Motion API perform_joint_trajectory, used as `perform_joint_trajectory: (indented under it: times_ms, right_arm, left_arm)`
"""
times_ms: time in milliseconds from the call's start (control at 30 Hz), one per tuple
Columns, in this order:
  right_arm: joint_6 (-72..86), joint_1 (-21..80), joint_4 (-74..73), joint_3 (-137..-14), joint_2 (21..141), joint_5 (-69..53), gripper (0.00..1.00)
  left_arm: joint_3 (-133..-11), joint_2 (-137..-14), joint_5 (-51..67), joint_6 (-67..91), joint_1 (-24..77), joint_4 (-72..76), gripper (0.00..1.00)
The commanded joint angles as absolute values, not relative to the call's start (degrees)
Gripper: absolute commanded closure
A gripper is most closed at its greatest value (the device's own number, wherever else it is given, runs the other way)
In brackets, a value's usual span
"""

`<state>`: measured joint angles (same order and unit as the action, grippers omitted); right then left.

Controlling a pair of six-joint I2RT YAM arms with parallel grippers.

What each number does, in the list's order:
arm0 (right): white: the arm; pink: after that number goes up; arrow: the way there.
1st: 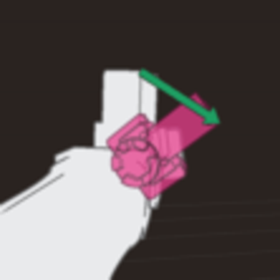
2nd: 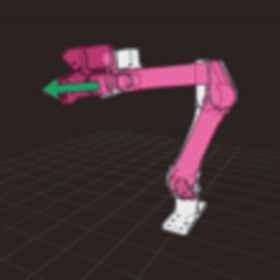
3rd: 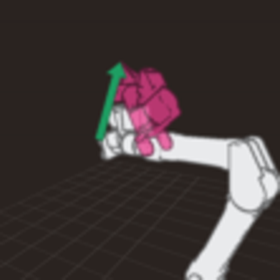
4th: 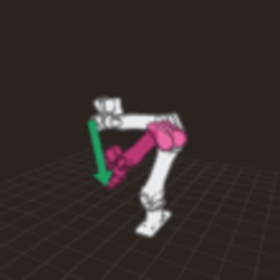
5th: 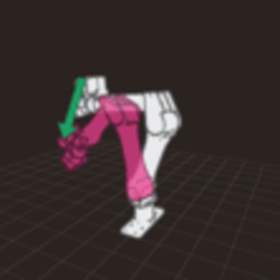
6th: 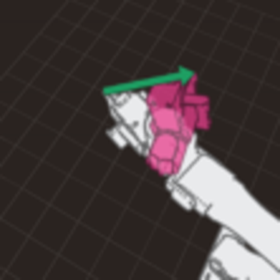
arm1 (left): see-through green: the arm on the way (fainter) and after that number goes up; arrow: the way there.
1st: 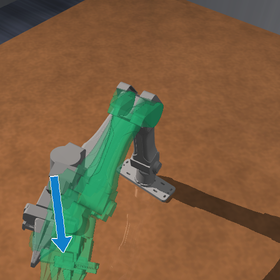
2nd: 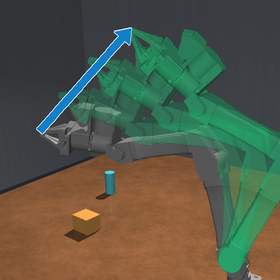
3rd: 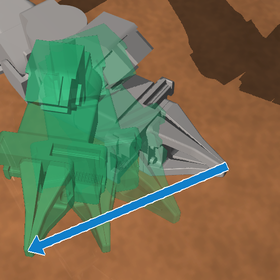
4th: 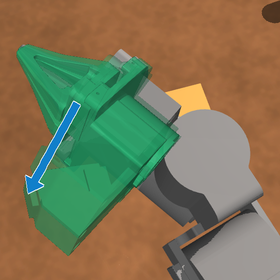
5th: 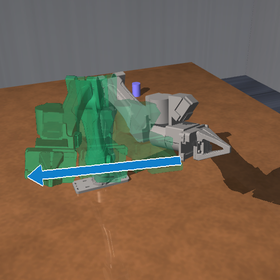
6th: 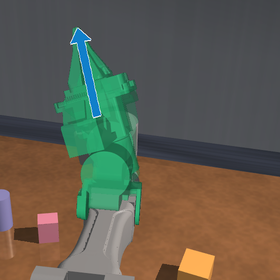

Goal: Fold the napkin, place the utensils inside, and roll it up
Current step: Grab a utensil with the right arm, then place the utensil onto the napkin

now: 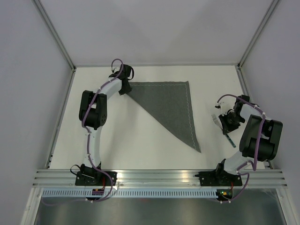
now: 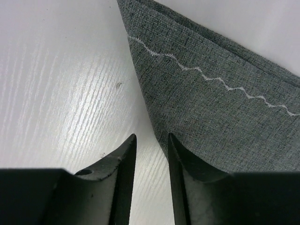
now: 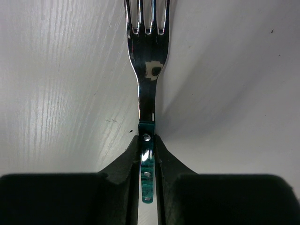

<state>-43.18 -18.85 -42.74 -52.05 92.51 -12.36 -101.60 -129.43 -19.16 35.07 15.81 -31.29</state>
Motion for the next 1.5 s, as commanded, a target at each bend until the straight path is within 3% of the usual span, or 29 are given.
perform_joint_trajectory:
  times_ms: [0,233,633,800,1467]
  right_arm:
    - [-41.84,-18.81,-42.71,-53.87,93.43,-14.68,0.95]
    - [-41.14,-17.93,-43.94,-56.07,92.37,-16.61,1.00]
    - [-36.22,-13.63,-46.41,-63.19,89.48,-16.88,1.00]
    - [-31.39,-5.90,-48.25,-68.72,89.03,-14.60,1.00]
    - [-13.90,26.89,-56.78,-108.36,118.99,-16.26,1.00]
  left_arm:
    - [-101.51,-123.84,-16.53,33.40,15.38,-31.20,0.61]
    - [-101.95,-120.77,-13.89,32.08,14.85,-30.15,0.43]
    - [-103.27,-115.15,-9.50,30.85,14.68,-29.18,0.39]
    - [-102.92,-111.80,-6.33,31.02,14.68,-28.92,0.39]
    - [-87.90,-87.46,1.23,32.08,14.59,-27.51,0.35]
